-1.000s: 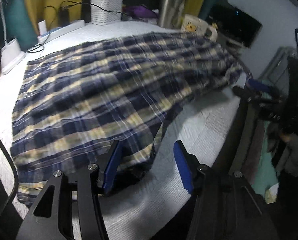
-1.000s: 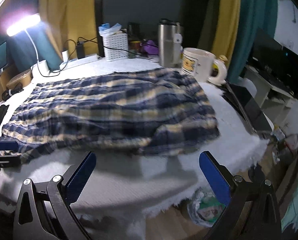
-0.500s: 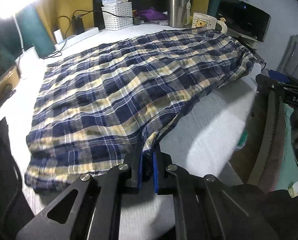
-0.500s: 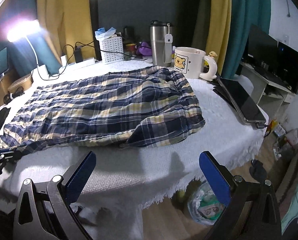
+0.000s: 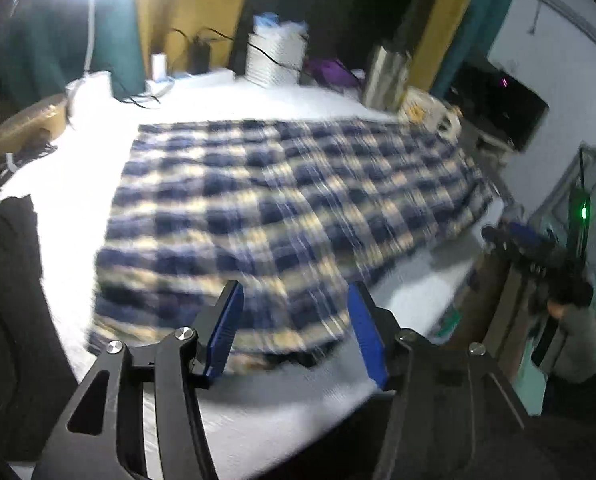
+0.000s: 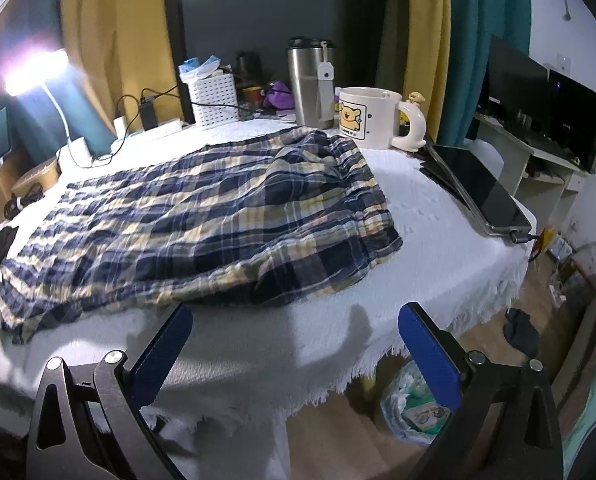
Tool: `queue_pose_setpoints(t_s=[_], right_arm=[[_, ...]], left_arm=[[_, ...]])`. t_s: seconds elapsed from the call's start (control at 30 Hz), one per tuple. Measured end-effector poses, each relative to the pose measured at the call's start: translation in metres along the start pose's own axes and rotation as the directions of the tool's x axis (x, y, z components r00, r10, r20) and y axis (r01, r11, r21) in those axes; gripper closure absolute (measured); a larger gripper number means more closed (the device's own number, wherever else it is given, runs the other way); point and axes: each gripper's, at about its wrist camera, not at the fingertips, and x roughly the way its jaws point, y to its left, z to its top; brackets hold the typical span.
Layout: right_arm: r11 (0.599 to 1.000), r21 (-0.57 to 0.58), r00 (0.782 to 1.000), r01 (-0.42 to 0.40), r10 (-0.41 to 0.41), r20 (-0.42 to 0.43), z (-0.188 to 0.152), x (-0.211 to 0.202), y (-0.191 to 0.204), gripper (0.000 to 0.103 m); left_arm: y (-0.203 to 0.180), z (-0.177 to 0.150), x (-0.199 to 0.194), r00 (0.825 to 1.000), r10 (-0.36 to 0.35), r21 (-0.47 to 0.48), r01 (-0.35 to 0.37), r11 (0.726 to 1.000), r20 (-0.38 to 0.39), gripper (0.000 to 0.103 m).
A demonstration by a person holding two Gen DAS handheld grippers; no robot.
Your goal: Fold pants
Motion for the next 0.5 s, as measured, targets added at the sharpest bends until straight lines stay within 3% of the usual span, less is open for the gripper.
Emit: queue_pose_setpoints(t_s=[0.23, 0.5], right_arm=[[0.996, 0.072, 0.999, -0.046, 0.048, -0.026, 0.013, 0.017, -0.010, 0.000], [0.986, 0.118, 0.987, -0.120, 0.131, -0.094, 0.024, 0.052, -0.014, 0.000]], left_arm=[[0.047, 0.032, 0.015, 0.994, 0.107, -0.083, -0.105, 0.991, 0.010, 0.049], [0.077, 0.053, 0.040, 0.987, 0.160, -0.137, -0.162, 0.977, -0.024, 0.049]])
